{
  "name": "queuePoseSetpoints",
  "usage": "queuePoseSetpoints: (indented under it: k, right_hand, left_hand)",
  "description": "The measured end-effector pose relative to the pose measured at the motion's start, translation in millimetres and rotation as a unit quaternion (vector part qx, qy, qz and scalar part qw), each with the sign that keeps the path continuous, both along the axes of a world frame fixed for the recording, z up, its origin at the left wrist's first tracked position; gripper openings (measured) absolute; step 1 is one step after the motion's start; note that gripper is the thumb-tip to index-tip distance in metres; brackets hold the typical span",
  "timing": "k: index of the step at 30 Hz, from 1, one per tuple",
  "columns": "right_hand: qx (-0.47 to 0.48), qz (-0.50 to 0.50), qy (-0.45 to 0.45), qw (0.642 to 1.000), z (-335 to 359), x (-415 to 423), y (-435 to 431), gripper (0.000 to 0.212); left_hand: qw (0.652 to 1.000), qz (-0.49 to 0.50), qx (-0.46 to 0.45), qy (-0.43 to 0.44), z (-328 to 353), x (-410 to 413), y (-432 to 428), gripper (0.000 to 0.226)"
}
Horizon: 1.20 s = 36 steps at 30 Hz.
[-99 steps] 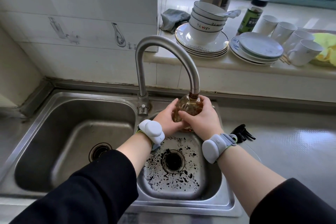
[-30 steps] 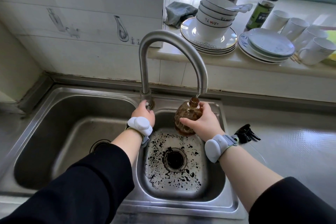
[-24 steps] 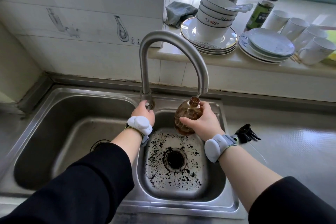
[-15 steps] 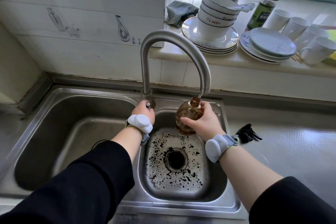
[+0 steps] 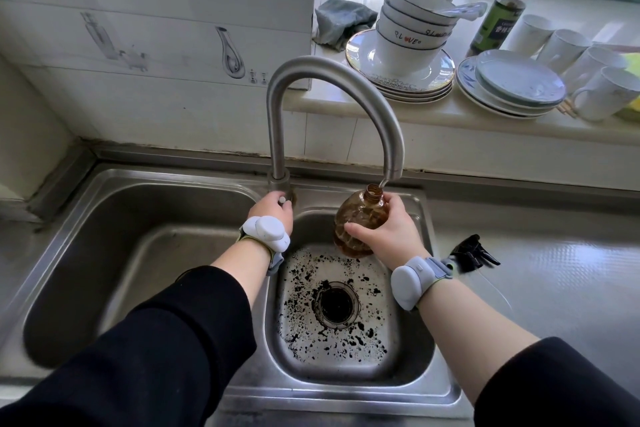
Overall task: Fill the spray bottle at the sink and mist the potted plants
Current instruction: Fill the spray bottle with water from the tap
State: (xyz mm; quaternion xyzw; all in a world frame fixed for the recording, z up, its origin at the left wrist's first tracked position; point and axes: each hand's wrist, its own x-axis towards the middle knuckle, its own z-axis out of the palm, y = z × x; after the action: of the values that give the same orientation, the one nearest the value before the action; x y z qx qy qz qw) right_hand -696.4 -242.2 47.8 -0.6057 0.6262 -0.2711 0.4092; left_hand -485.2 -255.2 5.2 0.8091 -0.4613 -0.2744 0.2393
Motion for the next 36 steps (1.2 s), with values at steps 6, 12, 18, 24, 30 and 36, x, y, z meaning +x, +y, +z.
queuePoseSetpoints:
  k: [6, 12, 18, 24, 30, 36]
  right_hand:
    - [0.004, -0.001, -0.004, 1.000, 1.2, 0.2, -0.1, 0.082]
    - [0.000, -0.006, 0.001, 1.000, 2.2, 1.8, -1.5, 0.082]
    - [0.000, -0.012, -0.001, 1.000, -0.9, 2.0, -0.5, 0.081]
    - [-0.001, -0.013, -0.008, 1.000, -3.0, 0.5, 0.3, 0.081]
    - [-0.007, -0.015, -0.019, 1.000, -3.2, -2.4, 1.3, 0.078]
    - [-0.008, -0.005, -0.021, 1.000, -3.0, -2.3, 3.6, 0.074]
  left_hand:
    - [1.000, -0.007, 0.004, -0.006, 1.1, 1.0, -3.6, 0.033]
    - [1.000, -0.012, 0.009, -0.005, 1.5, 1.4, -4.5, 0.034]
    - [1.000, -0.013, 0.016, -0.011, 1.3, 2.1, -5.7, 0.033]
    - [0.999, -0.018, 0.021, -0.022, 0.9, 1.7, -6.6, 0.032]
    - [0.999, -0.020, 0.024, -0.024, 1.1, 1.4, -7.6, 0.033]
    - [0.999, -0.024, 0.025, -0.026, 1.1, 0.6, -8.1, 0.034]
